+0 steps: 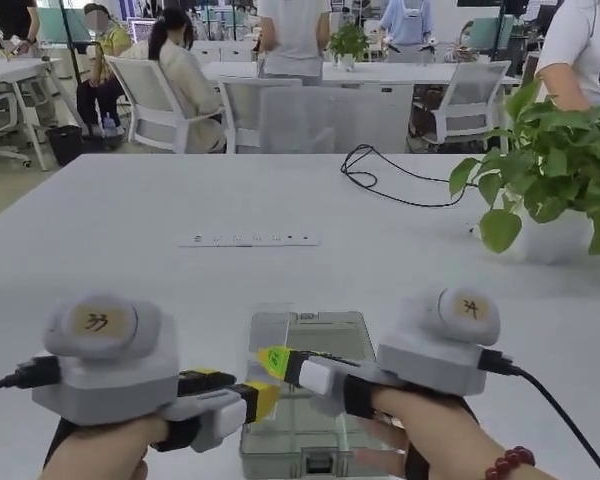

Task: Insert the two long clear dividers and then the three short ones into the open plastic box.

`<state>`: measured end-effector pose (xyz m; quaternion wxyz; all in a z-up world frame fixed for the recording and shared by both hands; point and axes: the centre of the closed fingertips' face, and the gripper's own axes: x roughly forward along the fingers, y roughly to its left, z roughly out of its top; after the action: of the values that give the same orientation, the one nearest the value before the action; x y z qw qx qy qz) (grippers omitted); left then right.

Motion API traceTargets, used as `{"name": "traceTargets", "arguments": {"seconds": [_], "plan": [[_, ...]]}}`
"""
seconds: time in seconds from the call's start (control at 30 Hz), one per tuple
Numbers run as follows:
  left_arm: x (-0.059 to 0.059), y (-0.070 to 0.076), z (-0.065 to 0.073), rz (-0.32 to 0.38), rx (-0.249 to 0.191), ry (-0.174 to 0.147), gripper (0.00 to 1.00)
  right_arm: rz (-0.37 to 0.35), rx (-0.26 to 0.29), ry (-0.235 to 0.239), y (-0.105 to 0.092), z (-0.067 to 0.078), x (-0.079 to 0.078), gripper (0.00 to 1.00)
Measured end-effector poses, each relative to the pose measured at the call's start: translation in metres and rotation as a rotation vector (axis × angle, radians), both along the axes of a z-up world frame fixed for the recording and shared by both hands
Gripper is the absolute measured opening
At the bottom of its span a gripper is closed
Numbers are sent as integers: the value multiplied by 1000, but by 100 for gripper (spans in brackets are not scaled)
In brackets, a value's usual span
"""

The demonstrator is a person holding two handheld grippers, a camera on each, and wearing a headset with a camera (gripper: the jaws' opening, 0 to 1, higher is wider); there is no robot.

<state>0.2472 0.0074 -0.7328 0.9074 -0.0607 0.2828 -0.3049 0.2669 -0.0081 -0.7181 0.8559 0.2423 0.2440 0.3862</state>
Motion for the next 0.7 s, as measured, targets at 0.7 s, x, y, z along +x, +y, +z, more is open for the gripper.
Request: {"name": "traceTargets", "arguments": {"seconds": [0.7], "plan": [[-2,-8,4,-16,-38,16,30,-29,73,76,4,-3,3,7]]}}
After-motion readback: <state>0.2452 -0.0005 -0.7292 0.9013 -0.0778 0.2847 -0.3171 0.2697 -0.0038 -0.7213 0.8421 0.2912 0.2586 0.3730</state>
